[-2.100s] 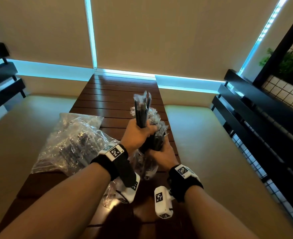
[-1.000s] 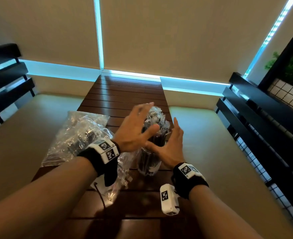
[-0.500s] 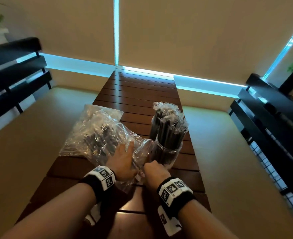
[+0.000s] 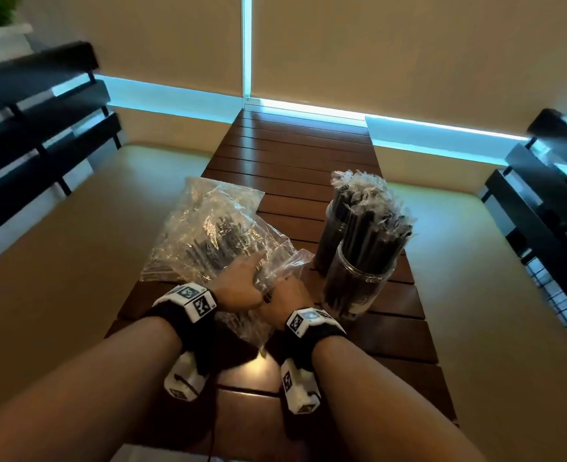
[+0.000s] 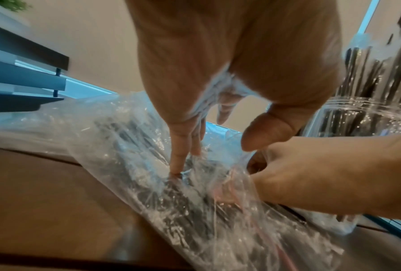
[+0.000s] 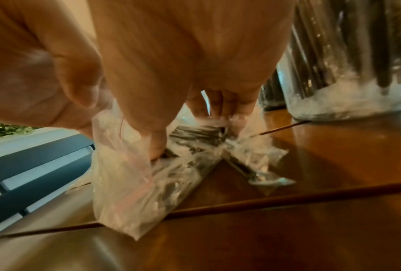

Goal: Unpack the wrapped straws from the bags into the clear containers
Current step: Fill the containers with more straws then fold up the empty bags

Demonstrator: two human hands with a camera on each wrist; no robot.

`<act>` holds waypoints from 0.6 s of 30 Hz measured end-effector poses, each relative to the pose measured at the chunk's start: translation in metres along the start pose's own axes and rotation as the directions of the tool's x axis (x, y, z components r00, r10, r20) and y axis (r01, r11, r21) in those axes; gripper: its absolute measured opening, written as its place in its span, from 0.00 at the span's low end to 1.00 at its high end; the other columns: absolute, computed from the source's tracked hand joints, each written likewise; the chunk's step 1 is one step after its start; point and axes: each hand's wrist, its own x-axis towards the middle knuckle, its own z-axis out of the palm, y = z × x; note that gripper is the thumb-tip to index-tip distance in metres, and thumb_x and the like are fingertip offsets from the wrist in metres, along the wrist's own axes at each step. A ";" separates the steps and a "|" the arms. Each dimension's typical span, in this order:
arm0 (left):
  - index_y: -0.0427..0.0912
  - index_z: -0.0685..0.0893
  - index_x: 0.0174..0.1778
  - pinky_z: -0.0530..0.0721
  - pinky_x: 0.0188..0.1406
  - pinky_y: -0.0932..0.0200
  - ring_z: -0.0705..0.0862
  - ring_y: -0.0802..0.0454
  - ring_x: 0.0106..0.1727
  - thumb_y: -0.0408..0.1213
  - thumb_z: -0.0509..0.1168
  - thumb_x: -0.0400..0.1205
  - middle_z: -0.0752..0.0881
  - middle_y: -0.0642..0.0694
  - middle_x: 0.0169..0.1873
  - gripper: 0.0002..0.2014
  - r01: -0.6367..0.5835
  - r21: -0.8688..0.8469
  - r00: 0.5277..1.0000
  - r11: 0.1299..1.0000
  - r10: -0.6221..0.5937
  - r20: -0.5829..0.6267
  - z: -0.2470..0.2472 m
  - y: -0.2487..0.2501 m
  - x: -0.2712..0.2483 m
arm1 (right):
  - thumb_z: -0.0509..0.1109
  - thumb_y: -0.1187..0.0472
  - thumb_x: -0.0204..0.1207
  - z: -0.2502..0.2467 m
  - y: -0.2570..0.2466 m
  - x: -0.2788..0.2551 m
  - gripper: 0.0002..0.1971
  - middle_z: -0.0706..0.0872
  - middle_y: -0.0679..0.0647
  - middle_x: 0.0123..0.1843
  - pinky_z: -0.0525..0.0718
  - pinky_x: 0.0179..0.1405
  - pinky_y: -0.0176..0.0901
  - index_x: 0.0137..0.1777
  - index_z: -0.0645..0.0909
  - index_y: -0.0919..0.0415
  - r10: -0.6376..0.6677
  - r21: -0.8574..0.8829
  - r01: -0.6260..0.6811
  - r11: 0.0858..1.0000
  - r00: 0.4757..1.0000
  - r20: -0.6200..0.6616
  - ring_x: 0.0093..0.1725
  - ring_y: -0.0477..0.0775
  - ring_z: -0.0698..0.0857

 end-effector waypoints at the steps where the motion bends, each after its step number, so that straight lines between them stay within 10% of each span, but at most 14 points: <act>1: 0.57 0.51 0.86 0.83 0.67 0.43 0.74 0.39 0.74 0.26 0.71 0.68 0.68 0.40 0.76 0.54 -0.006 -0.032 1.000 0.999 0.005 -0.009 -0.001 -0.002 0.000 | 0.72 0.53 0.73 0.000 -0.001 0.001 0.13 0.89 0.63 0.47 0.77 0.38 0.43 0.49 0.87 0.62 -0.002 0.006 0.002 1.000 1.000 -0.003 0.49 0.64 0.88; 11: 0.50 0.57 0.86 0.84 0.36 0.63 0.84 0.45 0.58 0.23 0.67 0.71 0.78 0.40 0.66 0.47 -0.057 -0.170 0.994 0.984 0.039 -0.105 -0.008 -0.019 -0.002 | 0.70 0.56 0.78 -0.005 -0.015 0.009 0.09 0.88 0.60 0.55 0.90 0.49 0.49 0.52 0.83 0.61 0.132 -0.059 -0.125 0.990 0.981 0.143 0.52 0.61 0.89; 18: 0.46 0.65 0.83 0.83 0.67 0.46 0.76 0.45 0.70 0.24 0.71 0.70 0.73 0.43 0.71 0.43 -0.057 -0.154 0.987 0.986 0.033 -0.157 -0.003 -0.035 0.000 | 0.60 0.61 0.84 -0.002 -0.020 0.006 0.09 0.83 0.60 0.54 0.80 0.42 0.44 0.46 0.78 0.63 0.172 -0.134 -0.150 0.980 0.969 0.176 0.47 0.57 0.83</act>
